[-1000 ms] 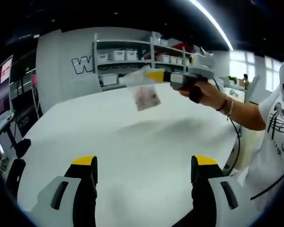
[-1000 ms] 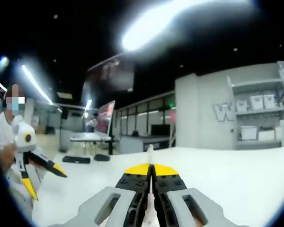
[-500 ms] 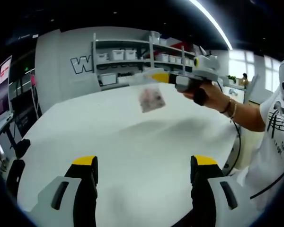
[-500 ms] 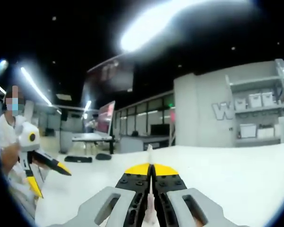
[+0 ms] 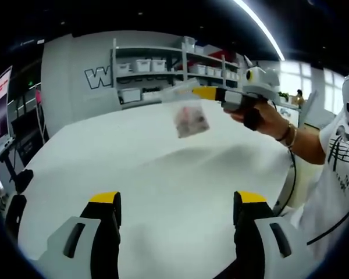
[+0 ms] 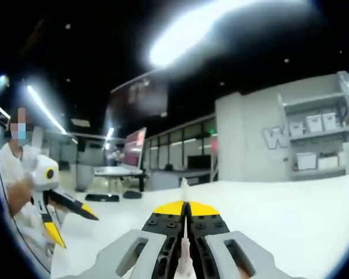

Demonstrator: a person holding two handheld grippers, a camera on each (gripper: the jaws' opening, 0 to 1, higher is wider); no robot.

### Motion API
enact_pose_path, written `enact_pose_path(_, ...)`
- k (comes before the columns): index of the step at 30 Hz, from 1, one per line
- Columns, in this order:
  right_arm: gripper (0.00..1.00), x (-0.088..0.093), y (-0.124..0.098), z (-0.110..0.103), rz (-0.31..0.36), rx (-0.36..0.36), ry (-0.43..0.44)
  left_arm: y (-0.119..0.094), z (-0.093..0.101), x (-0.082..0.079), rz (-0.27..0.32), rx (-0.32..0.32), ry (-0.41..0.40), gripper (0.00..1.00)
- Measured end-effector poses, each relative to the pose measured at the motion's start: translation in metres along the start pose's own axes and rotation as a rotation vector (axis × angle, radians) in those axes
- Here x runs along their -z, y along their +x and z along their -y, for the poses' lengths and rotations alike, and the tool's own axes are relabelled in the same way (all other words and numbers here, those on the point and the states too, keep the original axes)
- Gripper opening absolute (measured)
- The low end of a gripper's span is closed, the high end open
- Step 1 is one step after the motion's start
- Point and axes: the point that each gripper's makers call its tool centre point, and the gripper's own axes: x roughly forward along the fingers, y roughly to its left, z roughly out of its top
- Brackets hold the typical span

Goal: Open the resealable bag by pulling the two sides of the seal apart until the entire bag opening is separated and visibly accessible.

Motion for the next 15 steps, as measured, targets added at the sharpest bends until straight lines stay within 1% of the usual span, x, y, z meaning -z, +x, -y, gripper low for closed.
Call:
enact_pose_path(6, 0.00, 0.002, -0.006, -0.006, 0.000, -0.005, 0.002, 0.002, 0.000, 0.002, -0.006, 0.006, -0.004, 0.77)
enact_pose_path(15, 0.00, 0.003, -0.015, -0.008, 0.000, -0.002, 0.011, 0.005, 0.001, 0.004, -0.007, 0.011, -0.010, 0.77)
